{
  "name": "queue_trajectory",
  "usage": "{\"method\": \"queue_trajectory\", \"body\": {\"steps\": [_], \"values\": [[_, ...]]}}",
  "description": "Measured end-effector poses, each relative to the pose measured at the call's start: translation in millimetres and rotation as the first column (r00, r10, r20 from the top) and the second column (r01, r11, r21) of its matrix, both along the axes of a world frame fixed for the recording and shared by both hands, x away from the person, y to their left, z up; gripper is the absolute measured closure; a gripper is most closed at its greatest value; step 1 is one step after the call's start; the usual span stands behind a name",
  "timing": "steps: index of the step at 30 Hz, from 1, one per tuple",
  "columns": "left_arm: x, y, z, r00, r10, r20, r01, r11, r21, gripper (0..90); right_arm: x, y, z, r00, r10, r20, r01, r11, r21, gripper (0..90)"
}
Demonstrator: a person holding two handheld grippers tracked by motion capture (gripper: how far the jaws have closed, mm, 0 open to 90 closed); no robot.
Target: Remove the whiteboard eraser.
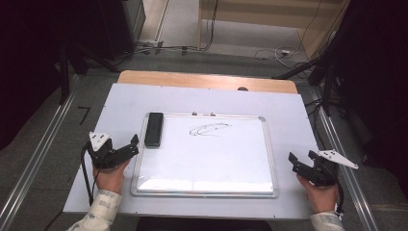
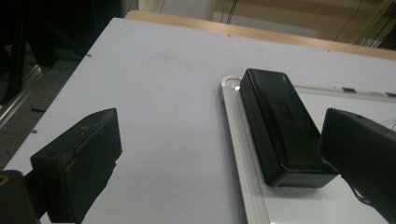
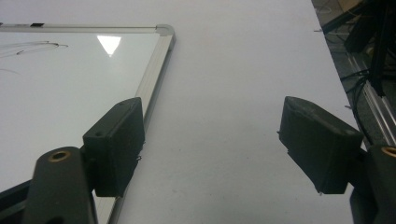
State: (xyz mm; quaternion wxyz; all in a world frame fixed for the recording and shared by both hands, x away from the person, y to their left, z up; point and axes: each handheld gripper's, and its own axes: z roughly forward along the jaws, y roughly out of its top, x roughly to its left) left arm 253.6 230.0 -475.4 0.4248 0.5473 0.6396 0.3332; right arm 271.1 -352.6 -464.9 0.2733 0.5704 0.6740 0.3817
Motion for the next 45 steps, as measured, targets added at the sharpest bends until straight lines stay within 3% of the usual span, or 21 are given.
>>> {"method": "queue_trajectory", "body": {"steps": [4,9,13,22,29,33,40,45], "values": [[1.3,-1.5,-2.2,0.9994,-0.009,-0.032,0.01,0.9997,0.021,0.7,-0.2,0.0,1.1,0.9998,-0.011,-0.014,0.011,1.0,-0.001,21.6],[8.1,-3.6,-5.6,0.9983,-0.034,-0.048,0.034,0.9994,-0.013,2.5,-0.7,5.7,-0.1,0.9997,-0.007,-0.025,0.006,1.0,-0.02,21.6],[10.7,-5.5,-1.1,0.9991,-0.033,-0.029,0.031,0.9985,-0.045,2.6,-0.2,10.6,-1.6,0.9991,-0.012,-0.04,0.012,1.0,-0.013,21.5],[19.5,-9.5,1.1,0.9988,-0.022,-0.044,0.02,0.9994,-0.029,2.6,-2.6,12.3,-2.2,0.9991,-0.012,-0.04,0.011,1.0,-0.02,21.5],[25.3,-18.6,0.2,0.9967,-0.05,-0.063,0.05,0.9987,-0.006,3.8,-1.3,11.2,-3.4,0.9989,-0.016,-0.045,0.015,1.0,-0.023,21.5],[28.7,-23.3,3.0,0.9976,-0.047,-0.051,0.048,0.9987,0.017,4.3,-1.4,11.7,-3.7,0.9986,-0.018,-0.049,0.017,1.0,-0.025,21.5],[40.0,-29.2,4.1,0.9959,-0.034,-0.084,0.037,0.9985,0.041,5.4,-4.7,11.5,-3.5,0.9983,-0.025,-0.053,0.024,0.999,-0.022,21.6],[47.8,-32.7,6.1,0.9957,-0.018,-0.091,0.021,0.9994,0.028,5.8,-4.9,11.4,-4.1,0.9982,-0.024,-0.055,0.023,0.999,-0.029,21.6]]}}
